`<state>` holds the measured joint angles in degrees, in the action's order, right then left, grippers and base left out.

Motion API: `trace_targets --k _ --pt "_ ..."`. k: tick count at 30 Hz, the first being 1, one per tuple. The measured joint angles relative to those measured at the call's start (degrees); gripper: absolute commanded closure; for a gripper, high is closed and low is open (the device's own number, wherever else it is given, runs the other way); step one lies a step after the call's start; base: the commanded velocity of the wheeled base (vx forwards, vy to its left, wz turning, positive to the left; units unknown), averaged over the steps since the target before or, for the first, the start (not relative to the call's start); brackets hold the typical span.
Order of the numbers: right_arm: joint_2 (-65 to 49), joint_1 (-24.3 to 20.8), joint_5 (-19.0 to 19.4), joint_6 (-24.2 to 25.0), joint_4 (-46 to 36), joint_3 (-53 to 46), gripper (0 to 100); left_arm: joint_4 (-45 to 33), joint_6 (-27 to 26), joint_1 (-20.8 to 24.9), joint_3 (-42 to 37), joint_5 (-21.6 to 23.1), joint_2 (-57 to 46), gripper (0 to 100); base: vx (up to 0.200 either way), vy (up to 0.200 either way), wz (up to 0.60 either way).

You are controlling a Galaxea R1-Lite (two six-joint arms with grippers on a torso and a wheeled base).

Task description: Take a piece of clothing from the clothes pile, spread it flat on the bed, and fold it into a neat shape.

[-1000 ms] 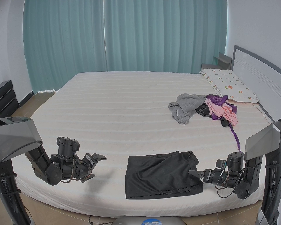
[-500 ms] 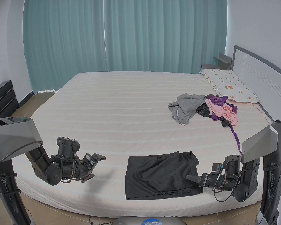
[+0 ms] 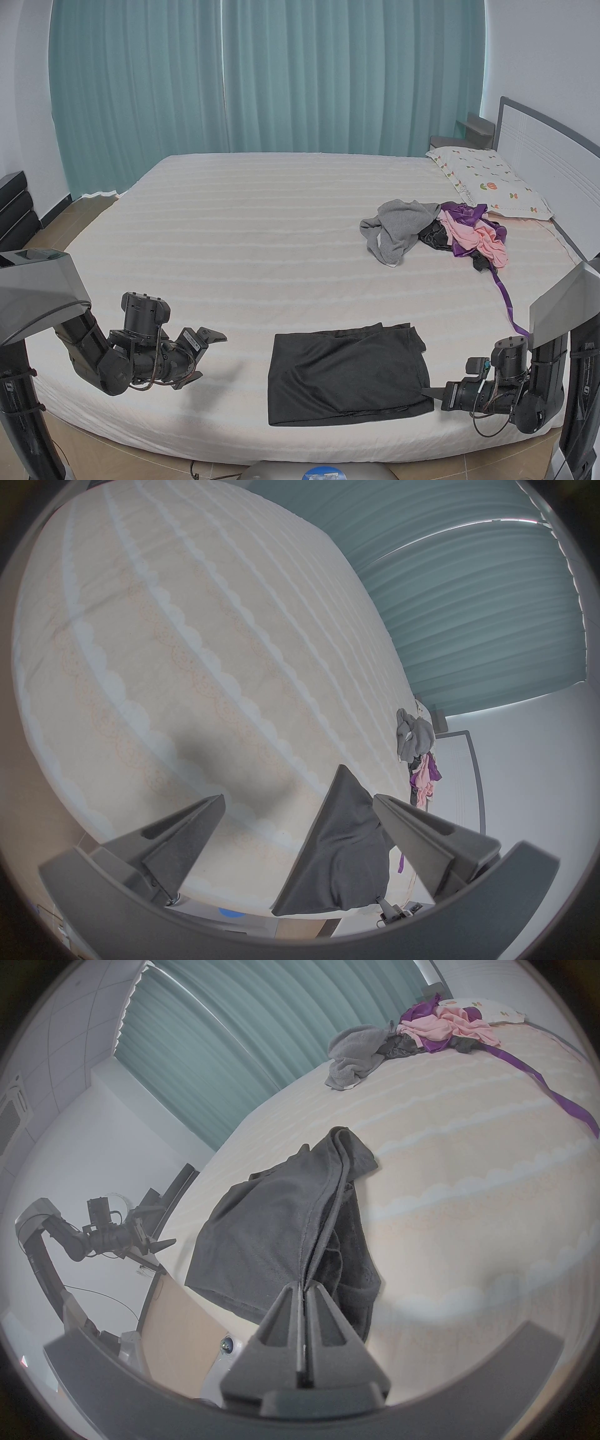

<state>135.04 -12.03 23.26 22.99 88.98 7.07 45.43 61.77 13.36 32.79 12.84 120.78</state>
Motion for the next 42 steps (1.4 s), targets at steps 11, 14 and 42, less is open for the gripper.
trace_targets --k 11,14,42 --pt "-2.04 3.57 2.95 -5.34 0.0 -3.94 100 -0.02 0.0 0.0 0.0 -0.11 0.28 0 0.0 0.0 0.0" --pt "-1.79 4.66 3.1 -6.11 0.0 -4.35 100 -0.02 0.0 0.0 0.0 -0.09 0.3 0 0.0 0.0 0.0" --pt "2.73 4.92 2.9 8.64 -6.79 22.97 0 -0.02 0.0 0.17 0.48 -0.39 0.63 0 0.0 0.0 0.0"
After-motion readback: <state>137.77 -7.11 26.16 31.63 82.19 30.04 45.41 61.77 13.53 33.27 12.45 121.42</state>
